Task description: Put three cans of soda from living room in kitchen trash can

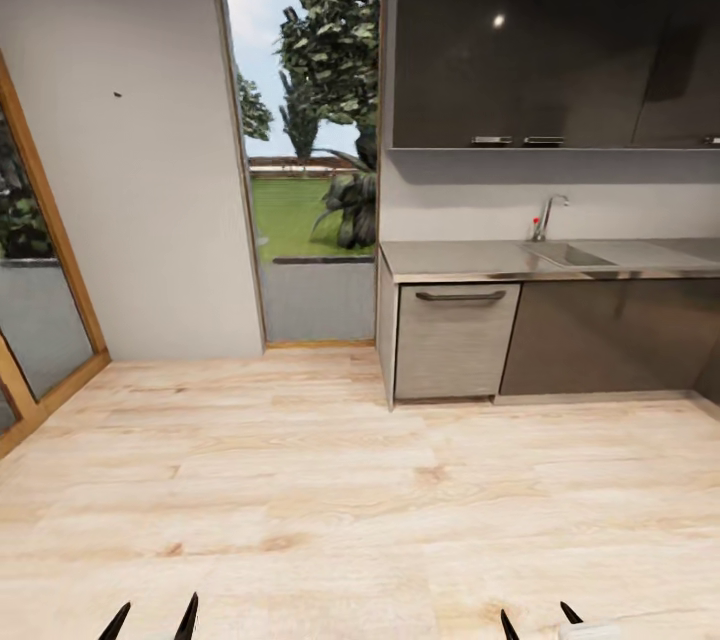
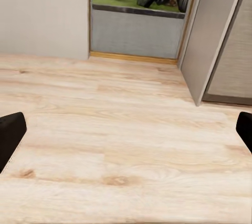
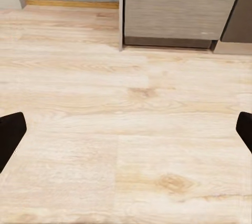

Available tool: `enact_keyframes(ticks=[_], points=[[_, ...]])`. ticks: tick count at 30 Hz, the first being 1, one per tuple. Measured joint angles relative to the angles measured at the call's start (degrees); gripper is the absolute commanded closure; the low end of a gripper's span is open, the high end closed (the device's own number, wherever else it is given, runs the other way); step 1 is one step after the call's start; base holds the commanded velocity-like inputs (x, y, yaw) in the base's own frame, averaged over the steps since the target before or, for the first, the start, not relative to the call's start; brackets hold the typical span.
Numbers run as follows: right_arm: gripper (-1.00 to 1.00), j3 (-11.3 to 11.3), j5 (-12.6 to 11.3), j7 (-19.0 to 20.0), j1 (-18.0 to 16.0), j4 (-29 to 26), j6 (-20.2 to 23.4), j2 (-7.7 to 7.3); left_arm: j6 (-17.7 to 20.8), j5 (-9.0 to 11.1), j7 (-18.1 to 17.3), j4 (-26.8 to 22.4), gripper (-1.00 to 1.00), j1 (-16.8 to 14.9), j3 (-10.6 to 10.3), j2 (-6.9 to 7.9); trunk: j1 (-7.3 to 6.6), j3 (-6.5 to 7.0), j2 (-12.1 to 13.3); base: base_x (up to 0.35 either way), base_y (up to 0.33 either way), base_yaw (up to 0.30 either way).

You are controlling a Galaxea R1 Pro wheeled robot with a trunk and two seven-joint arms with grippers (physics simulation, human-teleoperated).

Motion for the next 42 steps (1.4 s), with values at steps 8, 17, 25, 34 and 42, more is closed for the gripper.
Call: enact_keyframes(ticks=[8,17,25,34,42], points=[[-1.00,0.04,0.08,0.00,0.00,0.33,0.00,0.04,0.00,-0.07,-0.17,0.24,-1.00,0.00,-0.14,0.11,0.00,0.00,0.00,-0.044,0.000,0.249],[-1.00,0.07,0.12,0.01,0.00,0.54,0.00,0.02,-0.04,-0.19,-0.40,0.82,-1.00,0.00,-0.22,0.17,0.00,0.00,0.00,0.190,0.000,0.205],[-1.00,0.01,0.21,0.08,0.00,0.58,0.00,0.00,-0.09,-0.30,-0.44,0.88,-1.00,0.07,-0.30,0.18,0.00,0.00,0.00,0.309,0.000,0.022],[-1.00,2.06,0.26,0.02,0.00,0.73,0.01,0.04,-0.09,-0.27,-0.44,0.88,-1.00,0.09,-0.32,0.18,0.00,-0.22,0.00,0.323,0.000,0.092],[-1.00,2.76,0.28,-0.03,0.00,1.27,0.00,0.04,-0.09,-0.26,-0.44,0.88,-1.00,0.08,-0.32,0.18,0.00,-0.58,0.00,0.313,0.000,0.204]])
